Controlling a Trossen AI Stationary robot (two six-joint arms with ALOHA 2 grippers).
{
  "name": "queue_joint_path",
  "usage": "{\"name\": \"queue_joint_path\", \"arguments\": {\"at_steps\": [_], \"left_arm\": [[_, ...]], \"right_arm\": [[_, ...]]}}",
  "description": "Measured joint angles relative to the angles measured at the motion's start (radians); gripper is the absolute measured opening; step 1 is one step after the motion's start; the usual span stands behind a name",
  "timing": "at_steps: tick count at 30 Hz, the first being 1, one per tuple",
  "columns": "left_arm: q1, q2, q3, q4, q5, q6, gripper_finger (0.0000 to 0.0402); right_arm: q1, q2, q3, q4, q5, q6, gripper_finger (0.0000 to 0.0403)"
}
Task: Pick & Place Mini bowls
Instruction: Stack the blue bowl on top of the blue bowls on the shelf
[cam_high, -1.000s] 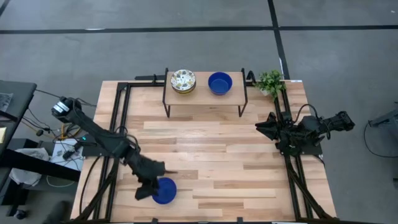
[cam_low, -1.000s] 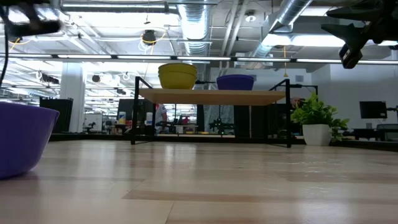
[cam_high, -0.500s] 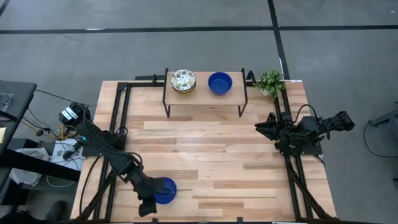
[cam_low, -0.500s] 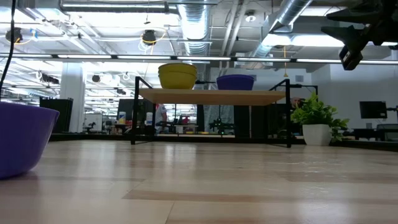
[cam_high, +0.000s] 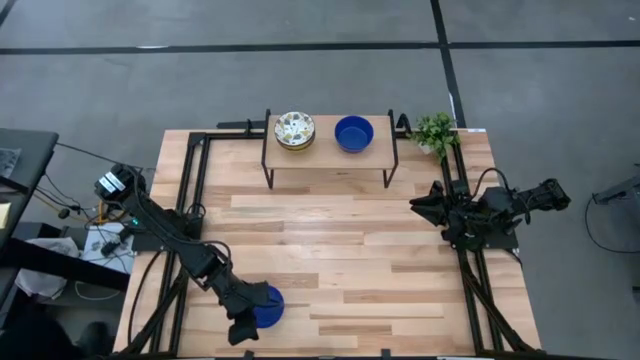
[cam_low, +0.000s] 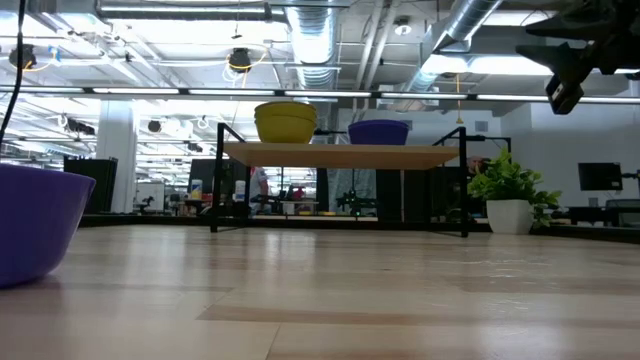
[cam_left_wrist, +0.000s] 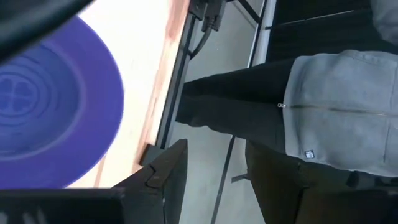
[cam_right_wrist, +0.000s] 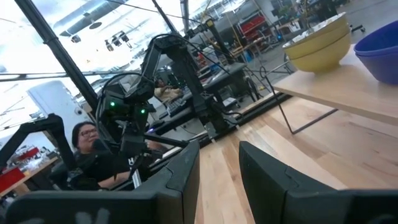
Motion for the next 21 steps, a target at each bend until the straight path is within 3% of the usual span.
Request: {"name": "queue_joint_path", "arguments": {"at_steps": [21], "left_arm": [[0.004,0.000,0.000,-0.017,-0.073,-0.003,0.0160]], "right_arm": [[0.000,0.000,0.000,0.000,0.004,0.000,0.0102]]}}
